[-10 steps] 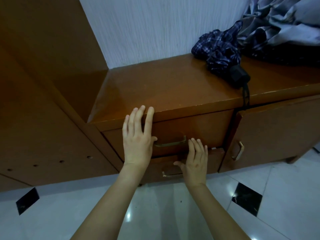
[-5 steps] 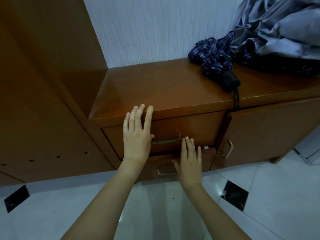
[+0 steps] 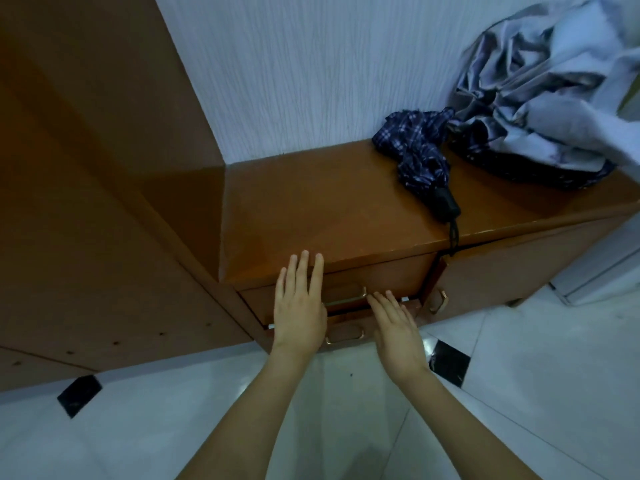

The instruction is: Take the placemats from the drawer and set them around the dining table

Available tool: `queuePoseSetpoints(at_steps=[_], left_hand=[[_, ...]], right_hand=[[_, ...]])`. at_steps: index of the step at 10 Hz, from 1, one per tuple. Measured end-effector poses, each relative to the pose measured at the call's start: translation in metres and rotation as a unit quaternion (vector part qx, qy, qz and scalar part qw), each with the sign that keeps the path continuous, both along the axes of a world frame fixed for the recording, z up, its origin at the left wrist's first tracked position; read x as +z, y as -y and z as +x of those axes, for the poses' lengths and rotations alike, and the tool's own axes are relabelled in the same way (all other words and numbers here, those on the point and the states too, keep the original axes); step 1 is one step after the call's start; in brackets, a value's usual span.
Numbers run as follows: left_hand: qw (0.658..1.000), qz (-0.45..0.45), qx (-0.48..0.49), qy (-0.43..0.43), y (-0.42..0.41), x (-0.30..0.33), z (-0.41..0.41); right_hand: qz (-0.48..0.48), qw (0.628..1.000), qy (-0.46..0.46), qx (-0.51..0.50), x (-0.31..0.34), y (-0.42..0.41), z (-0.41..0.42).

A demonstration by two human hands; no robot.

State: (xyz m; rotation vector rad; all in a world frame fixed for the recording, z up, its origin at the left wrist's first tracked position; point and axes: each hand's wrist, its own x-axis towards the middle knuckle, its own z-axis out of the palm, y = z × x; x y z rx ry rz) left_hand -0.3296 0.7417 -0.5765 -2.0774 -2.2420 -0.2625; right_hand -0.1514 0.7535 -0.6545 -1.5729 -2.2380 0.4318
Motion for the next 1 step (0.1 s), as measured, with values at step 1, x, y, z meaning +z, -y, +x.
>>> queuePoseSetpoints(at_steps=[1], left_hand=[[0.998, -0.035, -0.010, 0.046, 0.0041, 0.0342, -0.0026]], right_hand=[[-0.010, 1.000, -0.015, -0.008, 0.0434, 0.0055, 0.0011]])
